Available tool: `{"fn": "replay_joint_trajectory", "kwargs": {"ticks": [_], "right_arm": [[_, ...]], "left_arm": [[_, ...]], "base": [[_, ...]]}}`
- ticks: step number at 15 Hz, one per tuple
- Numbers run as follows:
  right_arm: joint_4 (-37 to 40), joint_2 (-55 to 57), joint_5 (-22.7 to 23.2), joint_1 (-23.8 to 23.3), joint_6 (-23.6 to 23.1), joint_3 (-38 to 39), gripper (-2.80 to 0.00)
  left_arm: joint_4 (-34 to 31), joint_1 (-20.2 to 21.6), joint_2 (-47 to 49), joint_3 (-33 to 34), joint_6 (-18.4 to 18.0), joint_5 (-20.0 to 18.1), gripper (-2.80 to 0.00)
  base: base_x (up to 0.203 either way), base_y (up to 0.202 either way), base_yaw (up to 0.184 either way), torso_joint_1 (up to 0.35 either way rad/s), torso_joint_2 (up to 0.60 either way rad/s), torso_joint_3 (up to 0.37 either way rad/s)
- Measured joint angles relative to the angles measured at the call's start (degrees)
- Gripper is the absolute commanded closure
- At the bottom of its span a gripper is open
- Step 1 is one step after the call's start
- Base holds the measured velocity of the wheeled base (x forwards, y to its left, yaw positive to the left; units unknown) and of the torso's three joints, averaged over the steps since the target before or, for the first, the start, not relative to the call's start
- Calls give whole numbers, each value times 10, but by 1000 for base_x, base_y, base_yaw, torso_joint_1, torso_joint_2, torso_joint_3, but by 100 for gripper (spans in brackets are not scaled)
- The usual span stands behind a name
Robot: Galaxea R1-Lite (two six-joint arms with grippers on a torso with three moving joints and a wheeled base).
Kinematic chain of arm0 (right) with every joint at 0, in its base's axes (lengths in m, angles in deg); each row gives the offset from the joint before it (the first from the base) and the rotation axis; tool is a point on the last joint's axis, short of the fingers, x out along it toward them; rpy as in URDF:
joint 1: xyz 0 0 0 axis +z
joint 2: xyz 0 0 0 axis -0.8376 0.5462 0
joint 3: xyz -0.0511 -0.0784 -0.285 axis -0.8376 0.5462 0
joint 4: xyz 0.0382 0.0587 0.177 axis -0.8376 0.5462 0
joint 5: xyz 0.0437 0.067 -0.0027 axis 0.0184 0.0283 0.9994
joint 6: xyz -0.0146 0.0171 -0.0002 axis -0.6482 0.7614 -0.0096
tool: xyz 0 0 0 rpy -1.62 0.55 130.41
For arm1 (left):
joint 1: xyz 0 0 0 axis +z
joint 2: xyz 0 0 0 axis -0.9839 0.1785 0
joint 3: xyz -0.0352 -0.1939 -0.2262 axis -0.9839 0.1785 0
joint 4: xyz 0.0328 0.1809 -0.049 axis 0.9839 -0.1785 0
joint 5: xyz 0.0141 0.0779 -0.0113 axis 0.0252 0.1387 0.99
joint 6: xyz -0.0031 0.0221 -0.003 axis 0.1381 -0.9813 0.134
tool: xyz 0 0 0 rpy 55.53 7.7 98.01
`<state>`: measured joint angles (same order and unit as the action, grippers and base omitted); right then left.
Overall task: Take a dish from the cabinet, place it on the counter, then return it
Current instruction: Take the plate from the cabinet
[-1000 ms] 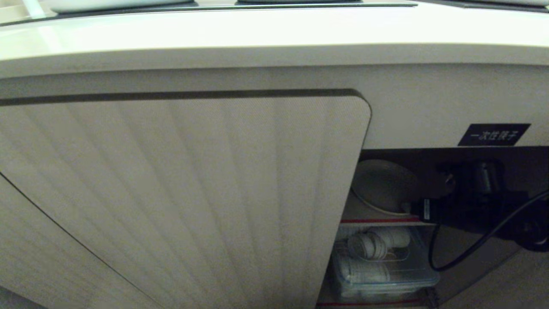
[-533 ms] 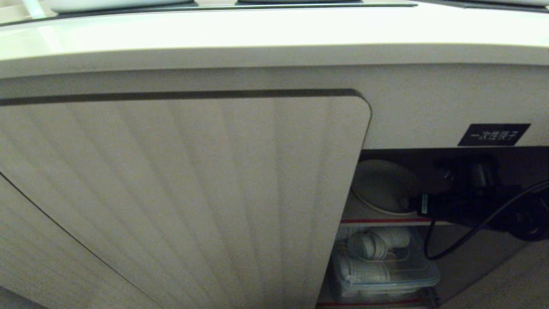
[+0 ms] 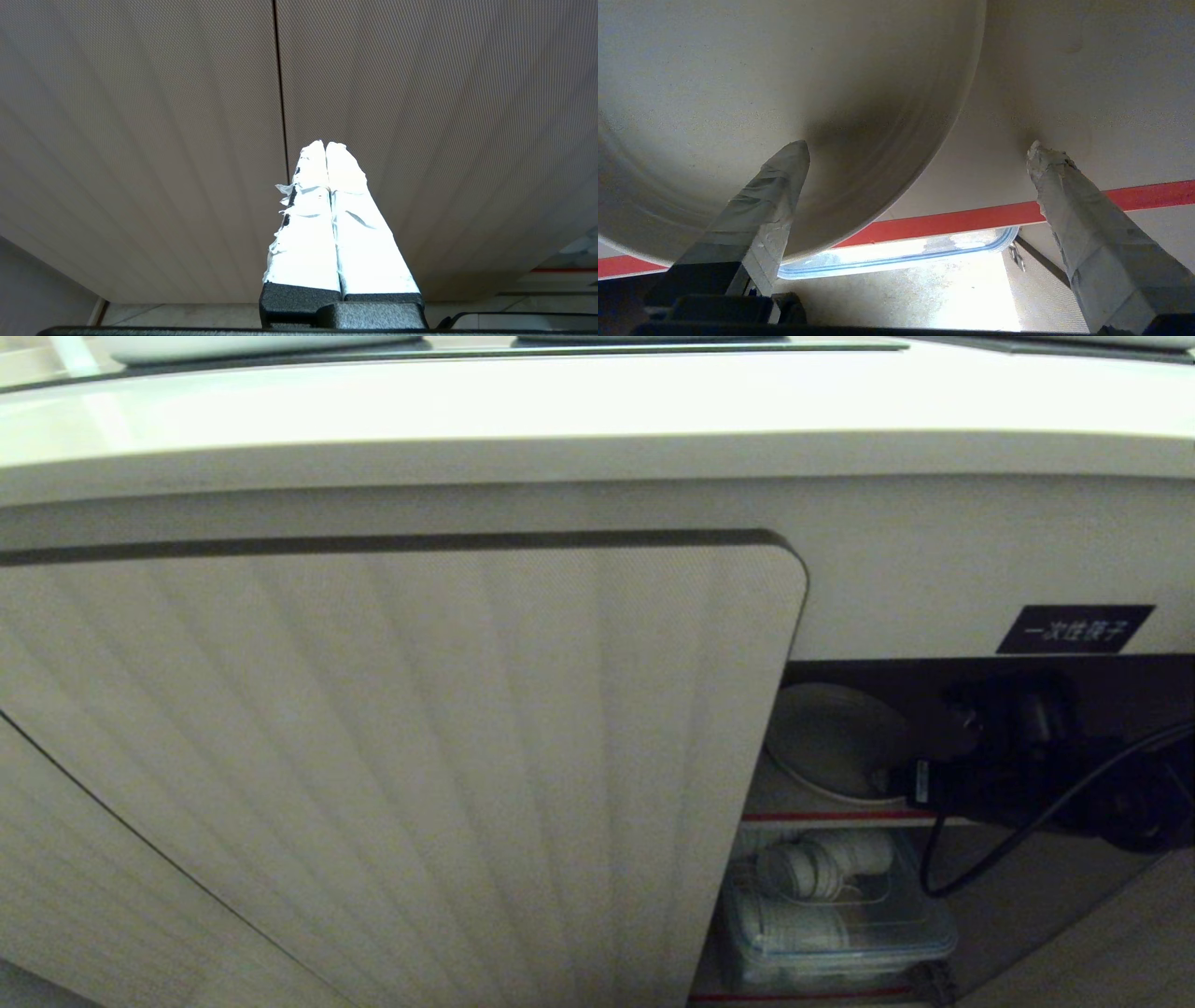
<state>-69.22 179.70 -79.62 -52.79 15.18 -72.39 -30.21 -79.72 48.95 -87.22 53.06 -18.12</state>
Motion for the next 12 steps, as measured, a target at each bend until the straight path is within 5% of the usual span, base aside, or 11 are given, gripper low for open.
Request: {"fn": "replay_joint_trajectory", "kwargs": {"ticks": [10, 11, 12], "right_arm": [[-5, 8, 0, 1, -2, -5, -280], [-6, 8, 0, 1, -2, -5, 0], [-6, 8, 0, 1, -2, -7, 0]], "left_arm": [[0, 0, 0, 0, 0, 0, 0], [0, 0, 0, 0, 0, 0, 0], [0, 0, 0, 0, 0, 0, 0]], "base": [[0, 0, 0, 0, 0, 0], [0, 0, 0, 0, 0, 0], [0, 0, 0, 0, 0, 0]]}}
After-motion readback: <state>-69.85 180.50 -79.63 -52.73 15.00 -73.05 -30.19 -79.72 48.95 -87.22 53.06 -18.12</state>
